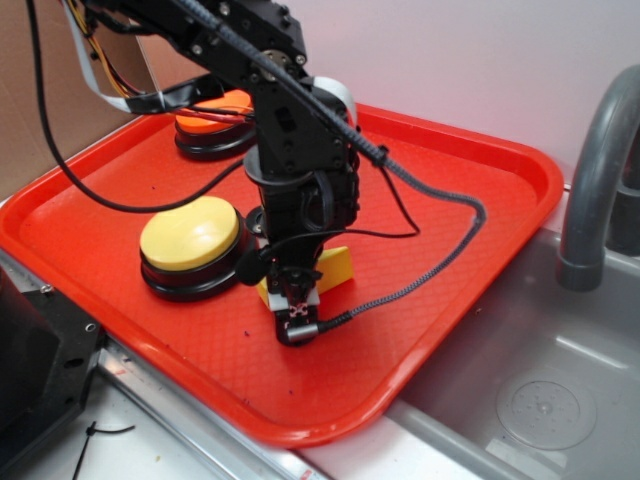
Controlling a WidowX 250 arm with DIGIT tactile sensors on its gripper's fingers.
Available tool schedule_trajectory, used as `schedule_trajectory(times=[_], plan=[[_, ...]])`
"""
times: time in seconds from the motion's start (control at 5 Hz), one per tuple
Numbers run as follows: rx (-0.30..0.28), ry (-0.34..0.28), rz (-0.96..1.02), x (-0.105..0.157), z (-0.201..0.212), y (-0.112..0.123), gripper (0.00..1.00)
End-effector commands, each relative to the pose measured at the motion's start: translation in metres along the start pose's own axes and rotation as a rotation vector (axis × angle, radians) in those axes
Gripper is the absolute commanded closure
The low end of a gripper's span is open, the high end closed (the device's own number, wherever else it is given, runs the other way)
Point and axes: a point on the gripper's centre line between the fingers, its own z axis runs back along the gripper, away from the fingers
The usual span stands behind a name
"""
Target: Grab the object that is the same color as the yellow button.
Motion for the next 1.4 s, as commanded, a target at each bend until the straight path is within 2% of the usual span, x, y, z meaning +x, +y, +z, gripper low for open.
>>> schedule_trajectory(times=[0.0,0.4,0.6,0.8,1.0,1.2], plan=[[-0.06,-0.082,0.158,-0.007,0.062,0.025,1.0],[-0.07,-0.179,0.38,-0.034,0.129,0.066,1.0],[-0.05,-0.252,0.487,-0.055,0.158,0.087,1.0],[-0.065,-0.283,0.535,-0.068,0.168,0.102,1.0],[-0.066,-0.281,0.576,-0.076,0.172,0.12,1.0],[-0.059,-0.23,0.602,-0.076,0.169,0.128,1.0]])
